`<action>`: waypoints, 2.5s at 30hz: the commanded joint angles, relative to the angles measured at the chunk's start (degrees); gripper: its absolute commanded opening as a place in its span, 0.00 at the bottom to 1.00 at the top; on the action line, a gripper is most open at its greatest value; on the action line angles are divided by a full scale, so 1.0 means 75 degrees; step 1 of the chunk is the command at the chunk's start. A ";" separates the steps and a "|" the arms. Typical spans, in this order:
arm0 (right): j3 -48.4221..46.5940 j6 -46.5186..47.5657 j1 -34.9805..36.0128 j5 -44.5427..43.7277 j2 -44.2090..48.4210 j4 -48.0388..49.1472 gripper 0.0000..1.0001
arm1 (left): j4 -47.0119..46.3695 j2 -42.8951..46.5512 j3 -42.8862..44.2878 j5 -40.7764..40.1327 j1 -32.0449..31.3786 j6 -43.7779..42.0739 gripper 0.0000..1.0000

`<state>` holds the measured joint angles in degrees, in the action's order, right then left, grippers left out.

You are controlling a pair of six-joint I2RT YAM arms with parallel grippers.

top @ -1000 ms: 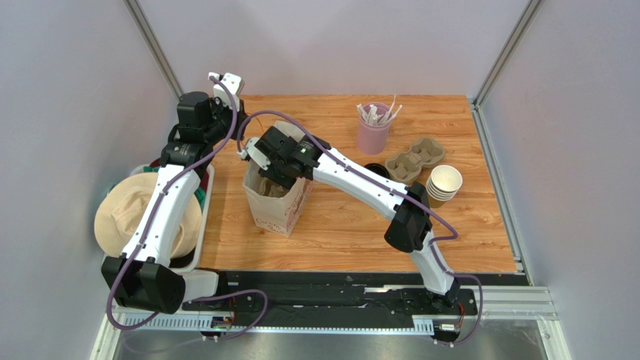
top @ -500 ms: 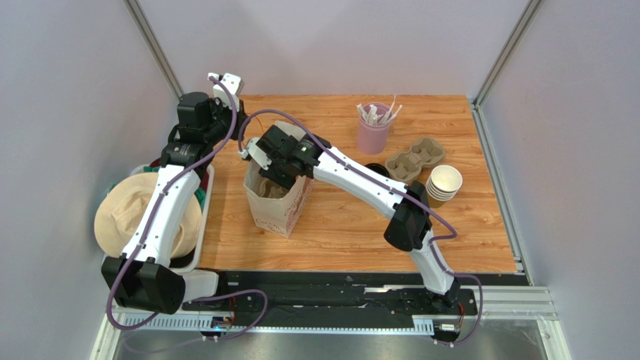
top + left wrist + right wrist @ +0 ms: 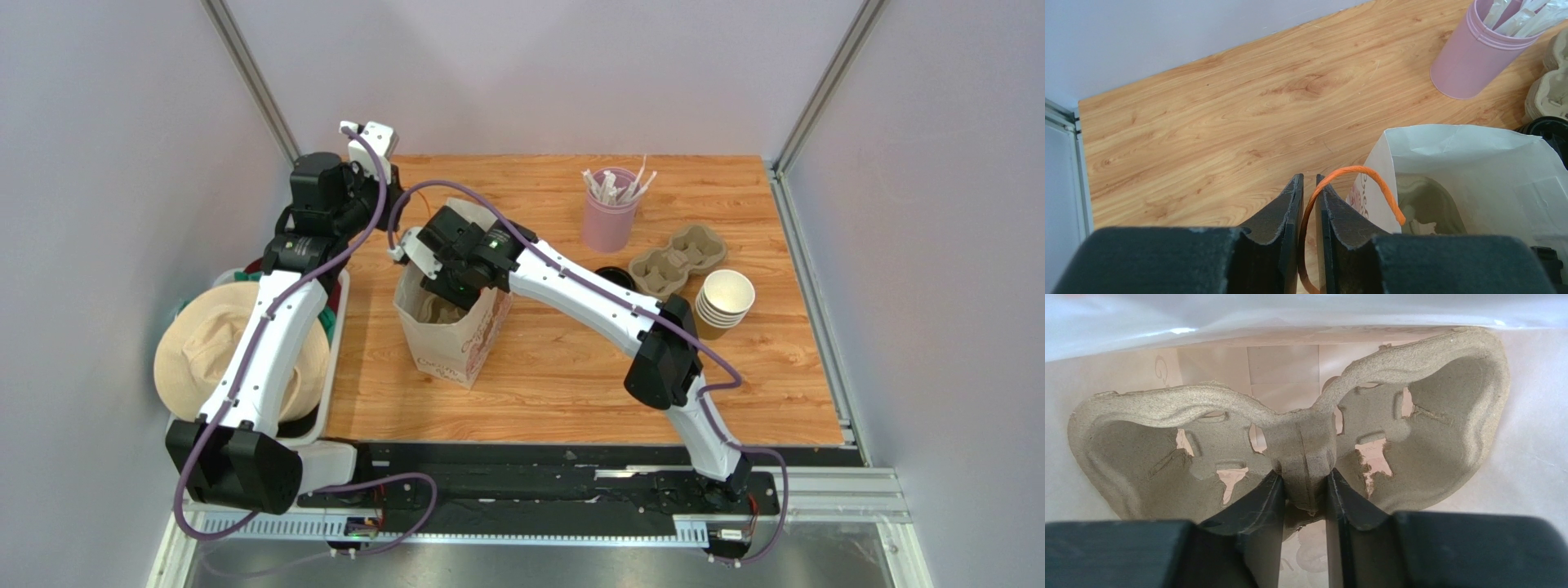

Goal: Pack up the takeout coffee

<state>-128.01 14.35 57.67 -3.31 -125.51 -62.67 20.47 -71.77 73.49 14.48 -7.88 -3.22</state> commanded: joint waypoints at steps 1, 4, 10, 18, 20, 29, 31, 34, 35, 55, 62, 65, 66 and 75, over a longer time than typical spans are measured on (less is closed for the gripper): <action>-0.0288 0.0008 -0.0013 0.0020 -0.0105 -0.0174 0.34 | -0.0245 0.0194 0.0033 0.0097 -0.0004 0.0078 0.22; -0.0335 0.0055 -0.0002 -0.0039 -0.0070 -0.0175 0.46 | -0.0268 0.0159 0.0044 0.0132 -0.0004 0.0113 0.23; -0.0358 0.0091 -0.0002 -0.0109 0.0001 -0.0186 0.58 | -0.0292 0.0124 0.0068 0.0155 -0.0004 0.0160 0.23; -0.0534 0.0254 -0.0013 -0.0261 0.0305 -0.0139 0.79 | -0.0268 0.0100 0.0056 0.0202 -0.0004 0.0172 0.24; -0.0616 0.0313 -0.0002 -0.0320 0.0410 -0.0105 0.81 | -0.0280 0.0100 0.0056 0.0214 -0.0004 0.0184 0.24; -0.0628 0.0431 -0.0002 -0.0344 0.0984 0.0153 0.92 | -0.0280 0.0112 0.0045 0.0214 -0.0004 0.0195 0.24; -0.0640 0.0454 0.0010 -0.0332 0.1055 0.0200 0.93 | -0.0280 0.0089 0.0033 0.0214 -0.0004 0.0195 0.24; -0.0721 0.0512 -0.0002 -0.0355 0.1184 0.0235 0.93 | -0.0280 0.0100 0.0021 0.0214 -0.0004 0.0184 0.24; -0.0757 0.0536 -0.0002 -0.0367 0.1266 0.0247 0.94 | -0.0292 0.0100 0.0021 0.0179 -0.0004 0.0184 0.24; -0.1532 0.1823 -0.0025 -0.1023 0.2963 0.0693 0.91 | 0.0059 0.0042 0.0326 0.0237 -0.0004 -0.0074 0.27; 0.0343 0.2669 -0.0142 -0.0825 0.4172 0.0306 0.84 | 0.0622 -0.0052 0.0864 0.0483 -0.0004 -0.0297 0.28; 0.0918 0.2762 -0.0236 -0.0356 0.4512 0.0271 0.81 | 0.0739 -0.0075 0.1040 0.0565 -0.0004 -0.0297 0.28; 0.1174 0.2797 -0.0248 -0.0297 0.4582 0.0282 0.80 | 0.0786 -0.0110 0.1145 0.0600 -0.0004 -0.0274 0.28; 0.1669 0.3102 -0.0271 0.0171 0.4419 0.0599 0.77 | 0.1243 -0.0357 0.1626 0.0882 -0.0051 -0.0261 0.26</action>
<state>-115.11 35.35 55.70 -4.91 -92.27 -60.42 28.38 -73.54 82.94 19.44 -7.88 -4.38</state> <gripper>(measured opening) 0.780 0.269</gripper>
